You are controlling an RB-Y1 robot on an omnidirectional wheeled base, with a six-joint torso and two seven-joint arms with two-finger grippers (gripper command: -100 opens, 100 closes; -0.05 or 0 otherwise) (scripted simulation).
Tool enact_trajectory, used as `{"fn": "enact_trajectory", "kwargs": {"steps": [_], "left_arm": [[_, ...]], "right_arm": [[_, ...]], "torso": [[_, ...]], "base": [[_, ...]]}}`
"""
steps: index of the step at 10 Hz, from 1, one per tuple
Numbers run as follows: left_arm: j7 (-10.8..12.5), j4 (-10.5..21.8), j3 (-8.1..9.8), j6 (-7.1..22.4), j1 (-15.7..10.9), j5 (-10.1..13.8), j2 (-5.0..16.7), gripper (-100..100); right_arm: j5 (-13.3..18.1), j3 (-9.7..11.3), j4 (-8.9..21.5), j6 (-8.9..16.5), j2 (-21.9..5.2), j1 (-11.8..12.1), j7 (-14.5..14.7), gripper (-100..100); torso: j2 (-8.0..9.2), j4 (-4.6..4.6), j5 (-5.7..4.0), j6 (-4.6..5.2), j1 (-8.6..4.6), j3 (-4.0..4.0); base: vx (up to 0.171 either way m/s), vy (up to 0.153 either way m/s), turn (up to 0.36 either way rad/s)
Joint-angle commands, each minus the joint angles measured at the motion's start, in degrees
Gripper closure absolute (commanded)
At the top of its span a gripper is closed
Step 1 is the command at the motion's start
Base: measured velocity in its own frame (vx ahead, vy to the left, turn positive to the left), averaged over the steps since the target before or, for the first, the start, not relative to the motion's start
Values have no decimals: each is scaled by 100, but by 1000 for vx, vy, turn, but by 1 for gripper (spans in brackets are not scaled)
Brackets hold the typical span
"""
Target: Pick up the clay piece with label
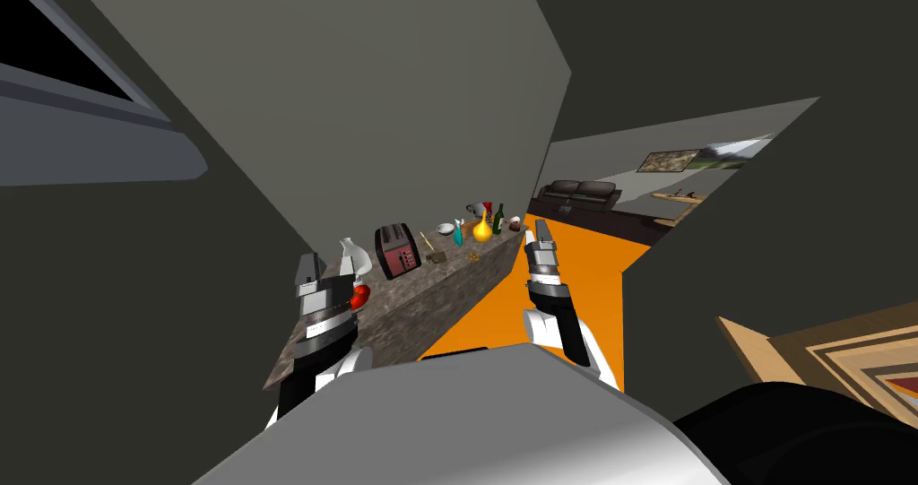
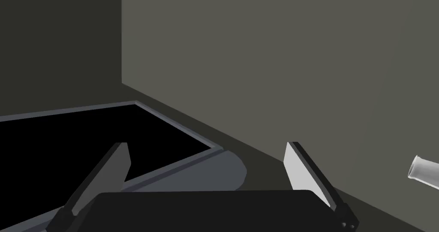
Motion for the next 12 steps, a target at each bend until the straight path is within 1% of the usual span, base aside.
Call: {"fn": "enact_trajectory", "kwargs": {"steps": [1, 3, 4, 5, 6, 7, 8, 9, 10, 11, 12], "left_arm": [[51, 11, -63, -43, 28, 6, 240, -100], [170, 50, -210, -148, 101, 25, 601, -100], [170, 50, -210, -148, 101, 25, 646, -100], [251, 85, -314, -222, 158, 41, 878, -100], [345, 131, -436, -311, 229, 61, 1038, -100], [345, 131, -436, -311, 229, 61, 1125, -100], [451, 191, -574, -411, 313, 88, 1342, -100], [451, 191, -574, -411, 313, 88, 1386, -100], [566, 266, -727, -521, 409, 122, 1623, -100], [566, 266, -727, -521, 409, 122, 1659, -100], [691, 358, -893, -636, 516, 162, 1886, -100]], "right_arm": [[0, 0, 0, 0, 0, 0, 0, 0], [0, 0, 0, 0, 0, 0, 0, 0], [0, 0, 0, 0, 0, 0, 0, 0], [0, 0, 0, 0, 0, 0, 0, 0], [0, 0, 0, 0, 0, 0, 0, 0], [0, 0, 0, 0, 0, 0, 0, 0], [0, 0, 0, 0, 0, 0, 0, 0], [0, 0, 0, 0, 0, 0, 0, 0], [0, 0, 0, 0, 0, 0, 0, 0], [0, 0, 0, 0, 0, 0, 0, 0], [0, 0, 0, 0, 0, 0, 0, 0]], "torso": [[0, 0, 0, 0, 0, 0], [7, 1, 0, 0, -2, 4], [12, 2, -1, 0, -7, 7], [11, 3, -2, 0, -7, 6], [11, 2, -2, 0, -7, 6], [15, 3, -2, 0, -11, 8], [13, 3, -3, 0, -13, 8], [10, 2, -3, 0, -16, 6], [9, 2, -4, 0, -15, 5], [12, 3, -4, 0, -18, 7], [12, 3, -4, 0, -15, 7]], "base": [[-7, -7, 17], [-27, -17, 20], [-25, -22, 7], [-25, -21, 12], [-38, -34, 18], [-30, -36, 6], [-22, -46, 1], [-19, -39, 3], [-31, -47, -4], [-30, -39, 1], [-26, -51, -13]]}}
